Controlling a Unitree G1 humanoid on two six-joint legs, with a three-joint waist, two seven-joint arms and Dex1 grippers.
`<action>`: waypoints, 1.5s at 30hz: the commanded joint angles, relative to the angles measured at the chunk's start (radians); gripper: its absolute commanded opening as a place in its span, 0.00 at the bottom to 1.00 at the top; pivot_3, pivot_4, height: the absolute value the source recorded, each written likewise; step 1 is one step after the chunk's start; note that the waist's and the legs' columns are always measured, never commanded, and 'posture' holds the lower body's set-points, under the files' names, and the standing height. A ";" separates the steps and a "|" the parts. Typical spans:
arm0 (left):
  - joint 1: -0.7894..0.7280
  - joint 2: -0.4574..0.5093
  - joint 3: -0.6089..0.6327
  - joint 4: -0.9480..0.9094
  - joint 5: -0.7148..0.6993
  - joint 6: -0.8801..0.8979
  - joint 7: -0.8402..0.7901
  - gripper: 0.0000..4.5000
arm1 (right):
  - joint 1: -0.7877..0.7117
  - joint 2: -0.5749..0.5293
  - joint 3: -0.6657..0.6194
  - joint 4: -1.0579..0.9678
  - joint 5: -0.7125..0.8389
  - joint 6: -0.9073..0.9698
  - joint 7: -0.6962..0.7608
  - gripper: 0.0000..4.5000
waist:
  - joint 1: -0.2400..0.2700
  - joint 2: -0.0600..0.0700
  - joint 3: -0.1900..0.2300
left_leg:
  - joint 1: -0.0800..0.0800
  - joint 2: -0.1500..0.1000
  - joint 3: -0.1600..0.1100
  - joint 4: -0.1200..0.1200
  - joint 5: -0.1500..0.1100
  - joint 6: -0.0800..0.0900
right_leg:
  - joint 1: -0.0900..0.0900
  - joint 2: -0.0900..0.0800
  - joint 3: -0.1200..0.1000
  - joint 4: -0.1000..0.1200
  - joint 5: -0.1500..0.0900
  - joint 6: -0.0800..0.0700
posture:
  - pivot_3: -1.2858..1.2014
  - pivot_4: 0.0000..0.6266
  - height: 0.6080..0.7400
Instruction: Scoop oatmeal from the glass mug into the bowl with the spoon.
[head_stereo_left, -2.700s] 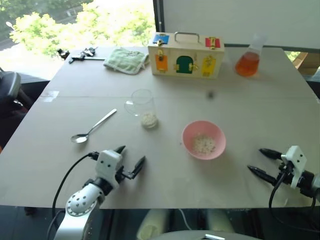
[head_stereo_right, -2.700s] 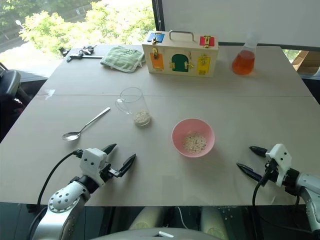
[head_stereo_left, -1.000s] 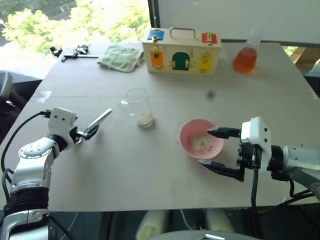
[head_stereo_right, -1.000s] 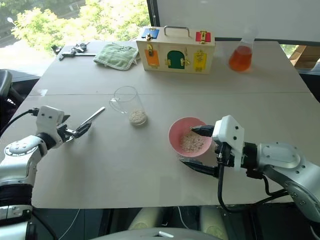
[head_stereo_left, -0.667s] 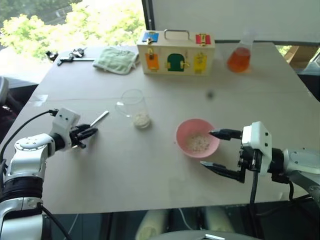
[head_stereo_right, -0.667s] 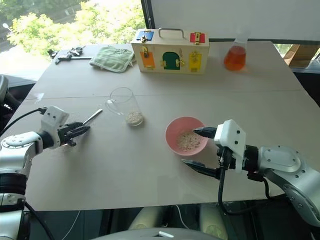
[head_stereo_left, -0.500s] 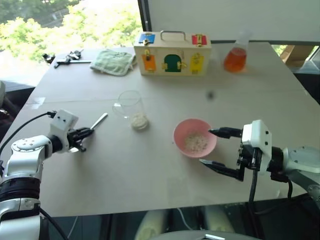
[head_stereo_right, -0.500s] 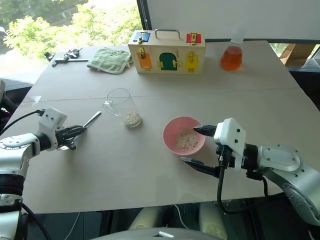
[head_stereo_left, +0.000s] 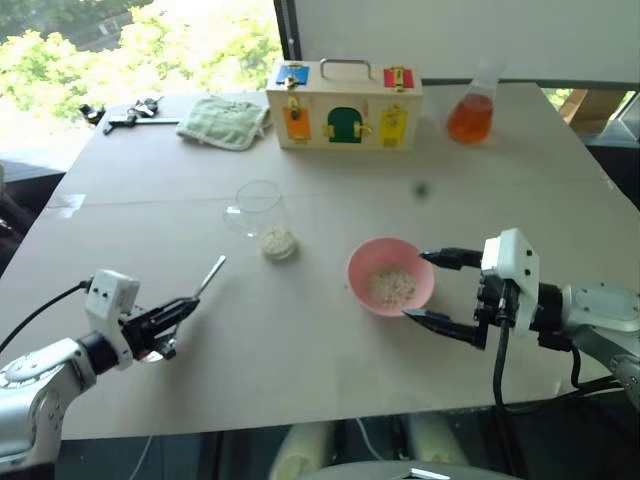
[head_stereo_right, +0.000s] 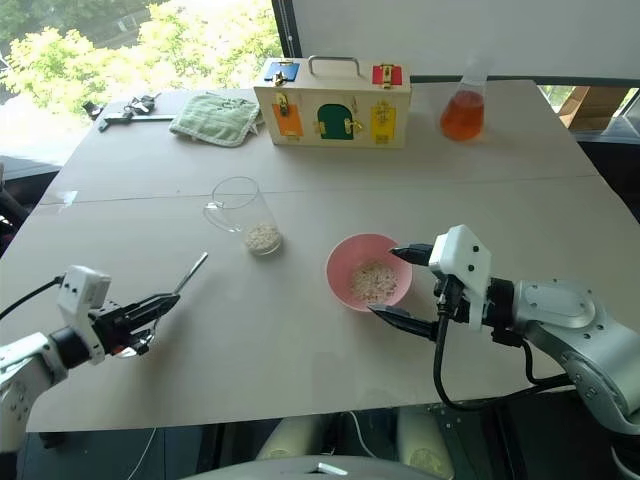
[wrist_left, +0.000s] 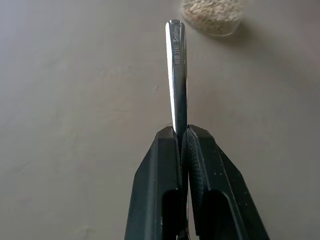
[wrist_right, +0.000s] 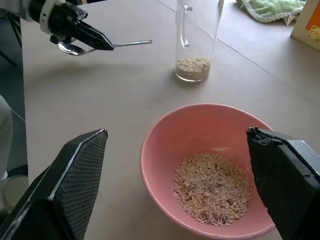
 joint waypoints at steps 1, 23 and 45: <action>0.080 -0.052 0.013 -0.240 -0.101 0.000 0.032 0.02 | -0.032 0.021 0.022 0.028 0.006 0.007 0.017 1.00 | 0.003 0.000 0.000 | 0.000 0.000 0.000 0.000 0.000 0.000 | 0.001 0.000 0.000 0.000 0.000 0.000 | 0.52 0.24 1.00; -0.440 -0.117 -0.735 -0.066 0.472 -0.555 0.090 0.02 | -0.312 0.409 -0.050 0.253 0.317 0.479 -0.457 1.00 | 0.009 0.001 0.000 | -0.015 -0.001 0.001 0.003 0.001 -0.001 | -0.014 0.002 0.001 0.002 0.000 0.000 | 0.52 0.24 1.00; -0.570 -0.186 -0.765 0.117 0.485 -0.647 0.065 0.00 | -0.336 0.493 -0.107 0.254 0.426 0.478 -0.623 0.02 | -0.016 0.001 0.000 | -0.014 -0.001 0.003 0.010 0.002 -0.002 | -0.015 0.003 0.002 0.013 0.000 0.000 | 0.52 0.24 1.00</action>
